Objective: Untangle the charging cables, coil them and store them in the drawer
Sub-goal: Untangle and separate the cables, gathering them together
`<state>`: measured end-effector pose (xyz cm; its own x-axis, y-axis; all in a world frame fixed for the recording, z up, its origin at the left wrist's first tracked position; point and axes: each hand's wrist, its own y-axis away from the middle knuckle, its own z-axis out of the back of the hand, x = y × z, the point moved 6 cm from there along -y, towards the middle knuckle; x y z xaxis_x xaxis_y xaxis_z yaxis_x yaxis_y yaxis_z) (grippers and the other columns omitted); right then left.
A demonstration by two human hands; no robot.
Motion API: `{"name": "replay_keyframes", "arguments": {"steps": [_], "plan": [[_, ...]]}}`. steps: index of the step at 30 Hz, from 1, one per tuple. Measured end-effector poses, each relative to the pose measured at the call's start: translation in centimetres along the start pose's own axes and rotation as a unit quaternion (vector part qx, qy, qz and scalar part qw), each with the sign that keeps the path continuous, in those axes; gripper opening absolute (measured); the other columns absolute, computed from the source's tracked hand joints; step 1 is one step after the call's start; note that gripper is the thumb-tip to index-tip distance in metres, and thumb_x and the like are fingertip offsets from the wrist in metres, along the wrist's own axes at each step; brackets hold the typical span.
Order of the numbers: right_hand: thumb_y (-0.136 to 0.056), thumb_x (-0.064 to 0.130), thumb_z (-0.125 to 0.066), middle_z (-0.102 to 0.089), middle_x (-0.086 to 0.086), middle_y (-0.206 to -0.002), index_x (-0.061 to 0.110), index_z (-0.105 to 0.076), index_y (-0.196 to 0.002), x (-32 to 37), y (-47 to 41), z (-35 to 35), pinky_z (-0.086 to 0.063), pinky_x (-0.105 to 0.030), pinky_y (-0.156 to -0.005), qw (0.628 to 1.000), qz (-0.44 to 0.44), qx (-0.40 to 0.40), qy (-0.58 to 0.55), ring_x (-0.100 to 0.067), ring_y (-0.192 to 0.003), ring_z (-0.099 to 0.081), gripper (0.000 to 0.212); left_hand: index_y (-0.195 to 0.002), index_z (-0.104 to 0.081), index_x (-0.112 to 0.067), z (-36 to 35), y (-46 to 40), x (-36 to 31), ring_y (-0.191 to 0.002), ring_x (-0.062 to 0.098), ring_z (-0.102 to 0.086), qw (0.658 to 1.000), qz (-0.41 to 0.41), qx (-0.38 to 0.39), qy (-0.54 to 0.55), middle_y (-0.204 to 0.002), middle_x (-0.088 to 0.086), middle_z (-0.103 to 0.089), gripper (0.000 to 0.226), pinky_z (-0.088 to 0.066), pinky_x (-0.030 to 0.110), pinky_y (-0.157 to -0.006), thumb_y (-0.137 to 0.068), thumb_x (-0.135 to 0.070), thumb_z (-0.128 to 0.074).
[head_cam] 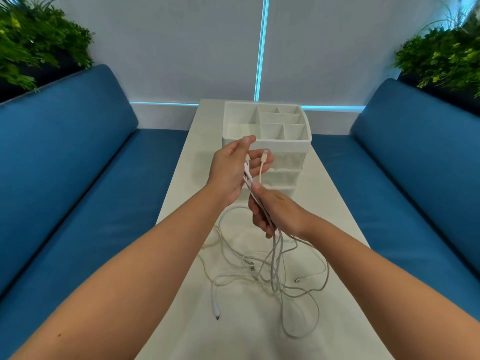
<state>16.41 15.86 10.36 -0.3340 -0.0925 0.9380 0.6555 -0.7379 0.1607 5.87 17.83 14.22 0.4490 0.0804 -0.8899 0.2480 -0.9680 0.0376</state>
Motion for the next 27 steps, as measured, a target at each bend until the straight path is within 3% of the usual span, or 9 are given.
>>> {"name": "replay_keyframes", "arguments": {"steps": [4,7,11,13,17,20,24,25,27], "plan": [[-0.105,0.046,-0.024,-0.054,-0.004,-0.061,0.008,-0.058,-0.090,-1.0,0.1,-0.4,-0.045,-0.032,-0.056,1.000,0.003,0.025,-0.003,-0.021,-0.050,-0.043,0.054,-0.120,-0.059,-0.003,0.3,0.1,0.7,-0.063,0.017,-0.071,1.000,0.007,-0.019,-0.009,-0.084,0.013,-0.072,0.025,-0.056,0.024,-0.056,-0.105,-0.018,-0.046],[-0.106,0.038,-0.023,-0.059,-0.007,-0.064,0.008,-0.062,-0.094,-1.3,0.3,-1.0,-0.045,-0.037,-0.066,0.996,-0.021,0.084,-0.005,-0.023,-0.055,-0.049,0.050,-0.116,-0.061,-0.009,0.8,0.0,1.4,-0.047,0.007,-0.050,0.999,0.034,-0.033,-0.006,-0.077,0.007,-0.063,0.023,-0.040,0.015,-0.042,-0.106,-0.022,-0.045],[-0.105,0.032,-0.026,-0.049,-0.002,-0.062,0.008,-0.060,-0.089,-1.1,0.5,-1.1,-0.047,-0.031,-0.059,0.994,-0.039,0.097,-0.012,-0.017,-0.055,-0.045,0.044,-0.110,-0.069,-0.008,0.9,0.1,2.3,-0.049,0.006,-0.039,0.992,0.103,-0.043,0.061,-0.066,0.000,-0.049,0.054,-0.033,0.015,-0.041,-0.098,-0.056,-0.046],[-0.105,0.034,-0.030,-0.044,0.004,-0.060,0.012,-0.053,-0.086,-0.9,0.3,-0.8,-0.037,-0.023,-0.048,0.999,-0.018,0.035,0.007,-0.012,-0.051,-0.038,0.037,-0.110,-0.068,-0.009,0.7,0.0,2.1,-0.055,0.008,-0.046,0.993,0.091,-0.035,0.058,-0.070,0.001,-0.051,0.058,-0.041,0.017,-0.046,-0.091,-0.062,-0.052],[-0.105,0.037,-0.032,-0.047,0.004,-0.062,0.019,-0.043,-0.088,-0.6,0.0,-0.7,-0.037,-0.019,-0.053,0.988,0.066,-0.055,0.130,-0.002,-0.048,-0.040,0.027,-0.120,-0.057,-0.018,0.3,0.3,0.9,-0.075,0.016,-0.069,0.995,0.003,-0.035,-0.096,-0.099,0.008,-0.066,0.040,-0.061,0.035,-0.078,-0.090,-0.041,-0.069],[-0.105,0.037,-0.033,-0.046,0.004,-0.059,0.018,-0.041,-0.076,-1.1,-0.2,-0.6,-0.037,-0.022,-0.057,0.987,0.062,-0.081,0.124,-0.002,-0.047,-0.039,0.036,-0.133,-0.043,-0.030,0.0,0.9,0.9,-0.095,0.020,-0.069,0.986,-0.001,-0.025,-0.166,-0.119,0.005,-0.062,0.065,-0.060,0.036,-0.084,-0.080,-0.049,-0.076],[-0.104,0.039,-0.032,-0.047,0.002,-0.061,0.017,-0.040,-0.072,-1.1,-0.1,0.4,-0.036,-0.023,-0.056,0.979,0.052,-0.126,0.150,-0.007,-0.051,-0.041,0.040,-0.149,-0.023,-0.032,0.8,0.4,2.0,-0.115,0.023,-0.059,0.976,0.037,0.005,-0.212,-0.125,-0.003,-0.051,0.112,-0.052,0.039,-0.098,-0.063,-0.024,-0.093],[-0.104,0.039,-0.033,-0.048,0.001,-0.062,0.017,-0.041,-0.074,-1.2,0.0,0.6,-0.038,-0.024,-0.056,0.977,0.051,-0.138,0.153,-0.009,-0.052,-0.044,0.039,-0.147,-0.031,-0.019,1.0,0.4,2.3,-0.112,0.022,-0.061,0.979,0.046,0.000,-0.199,-0.120,-0.002,-0.056,0.098,-0.053,0.035,-0.096,-0.068,-0.018,-0.090],[-0.105,0.034,-0.036,-0.053,0.000,-0.064,0.014,-0.047,-0.078,-1.4,0.0,0.6,-0.046,-0.027,-0.059,0.988,0.050,-0.124,0.078,-0.011,-0.054,-0.050,0.034,-0.124,-0.056,-0.002,0.8,0.3,2.6,-0.097,0.020,-0.071,0.989,0.067,0.011,-0.133,-0.105,0.005,-0.070,0.042,-0.057,0.026,-0.080,-0.088,-0.013,-0.074]]}}
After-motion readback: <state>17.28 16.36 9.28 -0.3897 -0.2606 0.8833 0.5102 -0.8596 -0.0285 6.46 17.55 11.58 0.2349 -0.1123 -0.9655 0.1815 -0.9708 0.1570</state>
